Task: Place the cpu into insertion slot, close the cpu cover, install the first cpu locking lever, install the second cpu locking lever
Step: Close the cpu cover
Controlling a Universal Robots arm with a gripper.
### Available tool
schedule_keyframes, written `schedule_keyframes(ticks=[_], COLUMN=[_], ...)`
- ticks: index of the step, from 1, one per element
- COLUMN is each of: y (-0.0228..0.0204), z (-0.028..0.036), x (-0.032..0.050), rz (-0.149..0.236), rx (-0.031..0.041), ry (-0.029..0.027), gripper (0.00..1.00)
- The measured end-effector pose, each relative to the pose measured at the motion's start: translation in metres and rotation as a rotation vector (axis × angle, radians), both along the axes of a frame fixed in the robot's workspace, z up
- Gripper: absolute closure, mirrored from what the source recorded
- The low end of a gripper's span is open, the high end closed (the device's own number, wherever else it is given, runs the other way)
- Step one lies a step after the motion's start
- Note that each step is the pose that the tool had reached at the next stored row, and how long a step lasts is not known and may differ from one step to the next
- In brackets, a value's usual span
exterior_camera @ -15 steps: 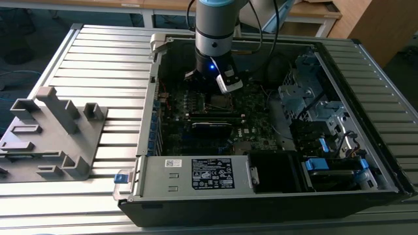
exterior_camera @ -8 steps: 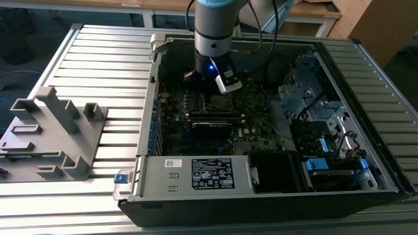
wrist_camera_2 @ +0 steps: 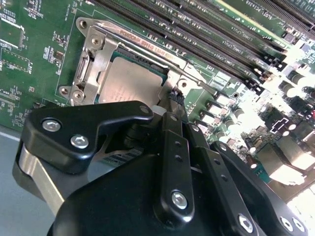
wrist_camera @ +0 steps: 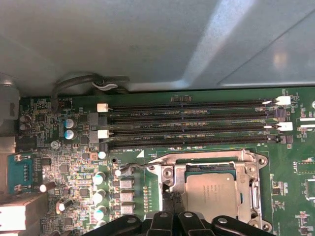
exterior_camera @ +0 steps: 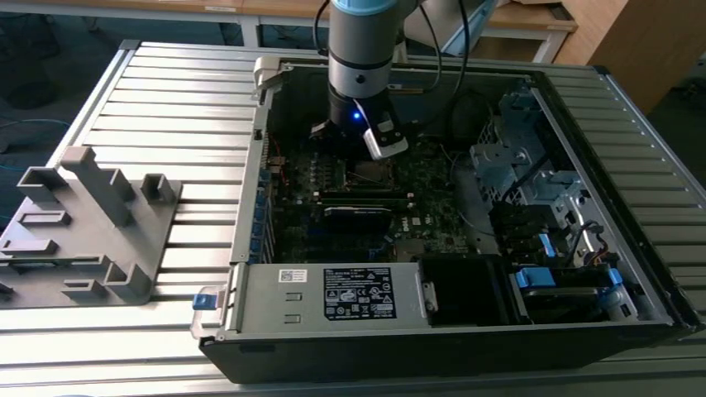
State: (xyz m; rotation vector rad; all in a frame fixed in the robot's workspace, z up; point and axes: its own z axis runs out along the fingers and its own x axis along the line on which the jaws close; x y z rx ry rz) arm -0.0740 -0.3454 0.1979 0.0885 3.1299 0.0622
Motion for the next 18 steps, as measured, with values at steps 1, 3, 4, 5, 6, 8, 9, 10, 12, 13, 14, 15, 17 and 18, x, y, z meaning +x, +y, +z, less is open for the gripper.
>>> schedule_keyframes(ticks=[1,3,4,5,6,8,9,10,12,13,14,15,17,18], y=[0.0000,0.0000,0.0000,0.0000,0.0000,0.0001,0.0002,0.0004,0.0001,0.0001,0.0001,0.0001,0.0001,0.0001], z=[-0.0001,-0.0006,-0.0006,-0.0006,-0.0006,-0.0003,0.0005,0.0016,0.0052,0.0067,0.0086,0.0107,0.0148,0.0166], x=[0.0000,0.0000,0.0000,0.0000,0.0000,0.0000,0.0001,0.0002,0.0000,0.0000,0.0000,0.0000,0.0000,0.0000], rz=[0.000,0.000,0.000,0.000,0.000,0.000,0.000,0.000,0.000,0.000,0.000,0.000,0.000,0.000], rx=[0.0002,0.0002,0.0001,0.0001,0.0001,0.0005,0.0017,0.0023,0.0004,0.0006,0.0006,0.0004,0.0005,0.0004], ry=[-0.0001,-0.0002,-0.0001,-0.0001,-0.0001,-0.0004,-0.0010,-0.0012,-0.0002,-0.0004,-0.0005,-0.0003,-0.0003,-0.0003], gripper=[0.89,0.89,0.89,0.89,0.89,0.89,0.89,0.89,0.89,0.89,0.89,0.89,0.89,0.89])
